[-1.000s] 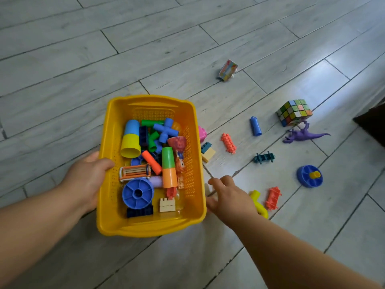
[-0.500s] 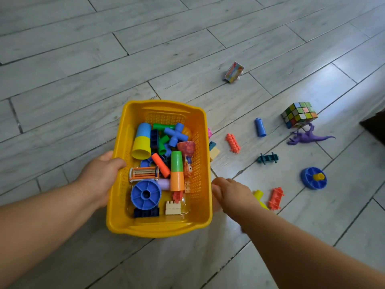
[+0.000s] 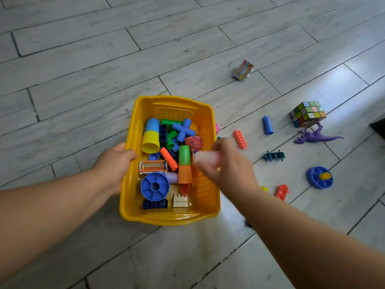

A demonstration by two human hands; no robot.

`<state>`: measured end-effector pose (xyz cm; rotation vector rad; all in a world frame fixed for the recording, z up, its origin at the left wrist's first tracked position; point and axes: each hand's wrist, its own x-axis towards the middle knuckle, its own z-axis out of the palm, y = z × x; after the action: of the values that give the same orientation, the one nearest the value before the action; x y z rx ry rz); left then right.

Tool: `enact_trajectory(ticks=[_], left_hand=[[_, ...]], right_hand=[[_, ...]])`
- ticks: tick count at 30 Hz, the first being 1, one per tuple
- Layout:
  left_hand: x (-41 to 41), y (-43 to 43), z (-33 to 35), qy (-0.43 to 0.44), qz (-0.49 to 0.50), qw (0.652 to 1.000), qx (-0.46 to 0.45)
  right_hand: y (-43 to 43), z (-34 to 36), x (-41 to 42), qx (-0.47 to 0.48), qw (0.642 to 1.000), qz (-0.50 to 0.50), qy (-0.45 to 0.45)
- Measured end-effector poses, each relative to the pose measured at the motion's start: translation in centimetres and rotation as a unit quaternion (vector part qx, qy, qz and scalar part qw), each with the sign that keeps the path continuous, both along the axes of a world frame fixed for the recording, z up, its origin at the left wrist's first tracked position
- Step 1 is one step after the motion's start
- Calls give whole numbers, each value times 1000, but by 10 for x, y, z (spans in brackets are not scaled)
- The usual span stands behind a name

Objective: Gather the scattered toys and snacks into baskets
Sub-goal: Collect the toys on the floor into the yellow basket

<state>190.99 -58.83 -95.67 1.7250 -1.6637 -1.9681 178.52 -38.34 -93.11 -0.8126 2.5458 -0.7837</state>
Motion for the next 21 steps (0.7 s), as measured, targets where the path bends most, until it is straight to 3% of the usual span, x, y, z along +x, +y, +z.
enact_trajectory(ticks=[2,4,8,10,13,15,18,21], left_hand=[[-2,0,1,3,2,1000,3],[-2,1,1,3,-3,1000,4],[-2,4,0,9,-7,1000,11],[-3,7,-1,10,-14,1000,17],[-4,11,-2,14,-23,999,21],[-7,16,-2,14,-30,999,24],[-11,24,-2,16,-31,999,26],[-14,29,-2,20,-26,999,30]], right_hand=[[-9,-4,16,105,978,176,45],[-13,-20,28,169,945,260,108],[-13,-34,30,201,927,278,150],[-10,-31,24,132,940,280,146],[6,-26,6,-12,977,137,163],[26,-27,-17,-4,995,-5,98],[73,-46,-49,145,982,-119,-3],[110,-68,-56,312,944,-89,-65]])
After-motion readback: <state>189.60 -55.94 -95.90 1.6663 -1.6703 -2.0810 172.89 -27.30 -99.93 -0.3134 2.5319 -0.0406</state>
